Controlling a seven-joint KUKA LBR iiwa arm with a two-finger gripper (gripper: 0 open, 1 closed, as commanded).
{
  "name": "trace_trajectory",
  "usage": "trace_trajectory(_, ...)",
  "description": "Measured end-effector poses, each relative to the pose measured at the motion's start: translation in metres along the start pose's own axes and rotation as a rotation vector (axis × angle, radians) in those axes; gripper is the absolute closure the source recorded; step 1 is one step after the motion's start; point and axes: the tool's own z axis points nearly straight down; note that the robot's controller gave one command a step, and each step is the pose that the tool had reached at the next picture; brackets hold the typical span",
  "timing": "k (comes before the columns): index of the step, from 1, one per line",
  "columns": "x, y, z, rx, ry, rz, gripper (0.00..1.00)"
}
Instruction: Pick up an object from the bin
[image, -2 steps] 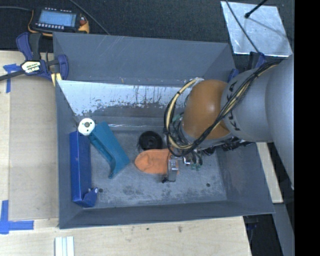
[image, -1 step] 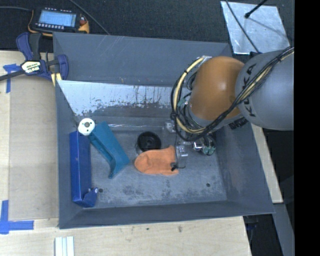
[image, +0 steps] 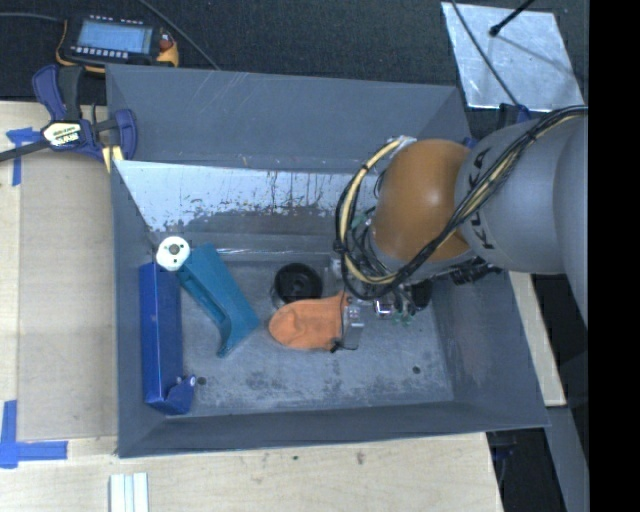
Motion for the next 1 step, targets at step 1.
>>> trace_trajectory(1,0.0137,0.0148,0.0254,0.001,0.008,-0.103,0.00)
